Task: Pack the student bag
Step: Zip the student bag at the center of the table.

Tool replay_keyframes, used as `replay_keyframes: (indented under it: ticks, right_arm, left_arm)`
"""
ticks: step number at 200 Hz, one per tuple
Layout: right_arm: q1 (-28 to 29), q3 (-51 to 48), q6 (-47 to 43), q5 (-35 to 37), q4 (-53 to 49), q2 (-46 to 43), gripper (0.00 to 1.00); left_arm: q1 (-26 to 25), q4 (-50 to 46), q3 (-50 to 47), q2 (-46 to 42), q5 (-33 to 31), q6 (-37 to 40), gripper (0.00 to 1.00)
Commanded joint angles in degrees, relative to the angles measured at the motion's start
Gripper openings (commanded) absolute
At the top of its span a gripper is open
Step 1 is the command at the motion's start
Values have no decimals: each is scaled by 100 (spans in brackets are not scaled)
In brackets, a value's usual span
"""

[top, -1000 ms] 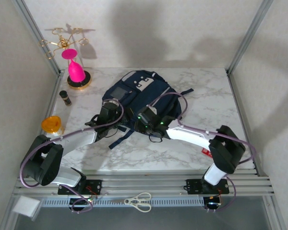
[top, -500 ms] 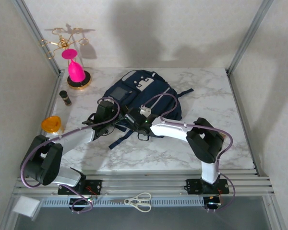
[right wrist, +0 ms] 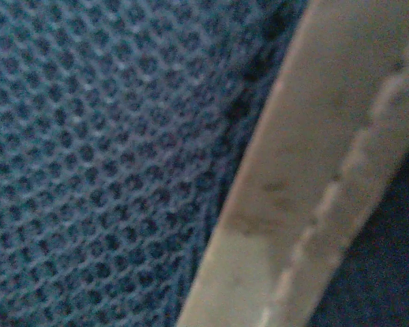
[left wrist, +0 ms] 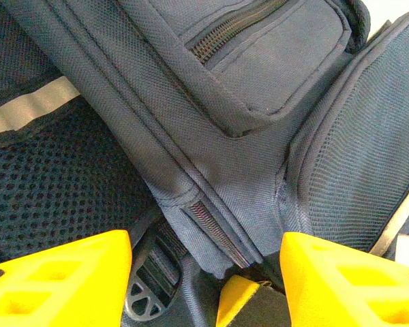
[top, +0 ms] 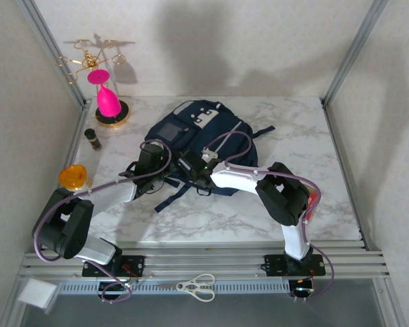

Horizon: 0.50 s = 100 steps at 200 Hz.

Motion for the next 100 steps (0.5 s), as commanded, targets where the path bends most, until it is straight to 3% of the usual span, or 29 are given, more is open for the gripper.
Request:
replay_keyframes:
  ticks: [1, 45, 100]
  right_arm:
    - [-124, -92, -207, 157, 256, -217, 18]
    - [-241, -290, -609, -307, 526, -649, 8]
    - [-444, -704, -1175, -1268, 952, -1299, 5]
  left_arm:
    - [46, 125, -68, -35, 87, -36, 60]
    - [41, 220, -148, -180, 162, -139, 60]
    - [-80, 287, -98, -192, 322, -652, 62]
